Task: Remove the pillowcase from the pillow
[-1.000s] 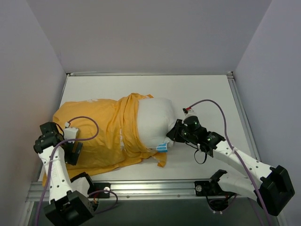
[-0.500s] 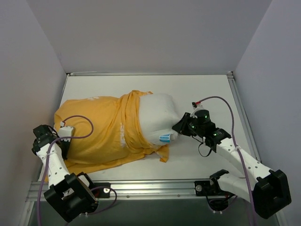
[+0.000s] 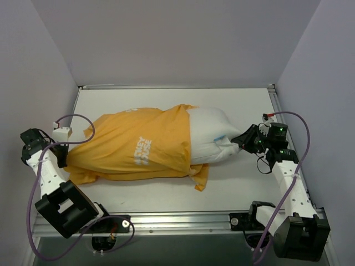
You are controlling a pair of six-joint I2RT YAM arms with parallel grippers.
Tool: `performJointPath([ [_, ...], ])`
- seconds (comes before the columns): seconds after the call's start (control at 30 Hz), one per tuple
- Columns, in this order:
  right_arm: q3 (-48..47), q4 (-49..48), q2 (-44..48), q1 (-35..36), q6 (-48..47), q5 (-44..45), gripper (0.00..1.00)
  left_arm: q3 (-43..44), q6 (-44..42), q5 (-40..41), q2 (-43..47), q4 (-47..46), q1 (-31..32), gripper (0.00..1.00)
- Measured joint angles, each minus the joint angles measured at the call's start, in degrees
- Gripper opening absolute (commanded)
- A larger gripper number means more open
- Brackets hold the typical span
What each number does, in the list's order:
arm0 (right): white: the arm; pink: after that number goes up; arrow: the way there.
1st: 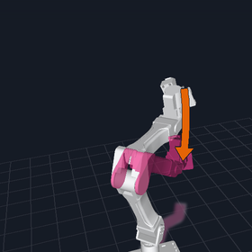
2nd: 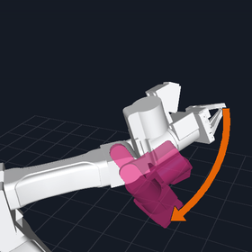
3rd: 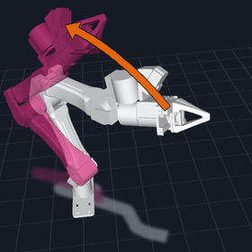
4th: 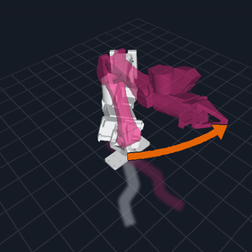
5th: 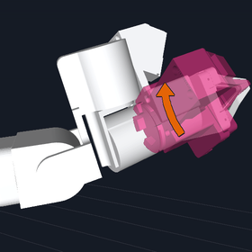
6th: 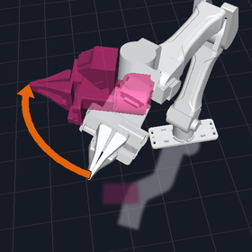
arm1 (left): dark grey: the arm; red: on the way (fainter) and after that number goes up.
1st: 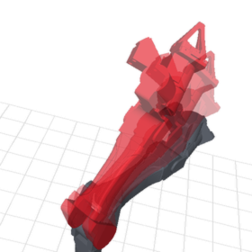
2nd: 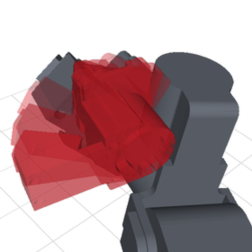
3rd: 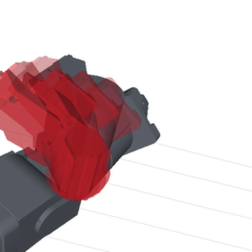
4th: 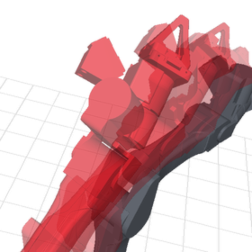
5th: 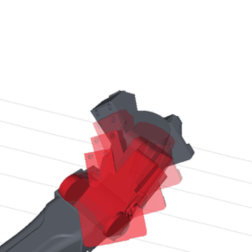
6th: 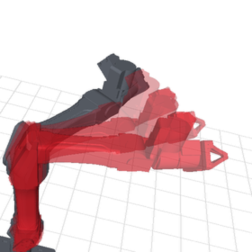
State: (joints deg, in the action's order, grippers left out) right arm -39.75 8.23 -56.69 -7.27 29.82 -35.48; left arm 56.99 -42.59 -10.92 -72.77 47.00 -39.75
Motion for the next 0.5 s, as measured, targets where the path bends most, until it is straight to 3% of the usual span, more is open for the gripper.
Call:
performJointPath([
  [0.23,-3.78,7.04,0.63,-0.2,-3.82,-0.94,0.0,1.09,0.63,4.22,-2.47,-3.72,2.47,0.02],
  [0.5,-21.33,13.88,-1.73,-7.08,-5.97,0.87,0.0,5.35,4.0,10.32,-10.16,-9.99,3.76,0.02],
])
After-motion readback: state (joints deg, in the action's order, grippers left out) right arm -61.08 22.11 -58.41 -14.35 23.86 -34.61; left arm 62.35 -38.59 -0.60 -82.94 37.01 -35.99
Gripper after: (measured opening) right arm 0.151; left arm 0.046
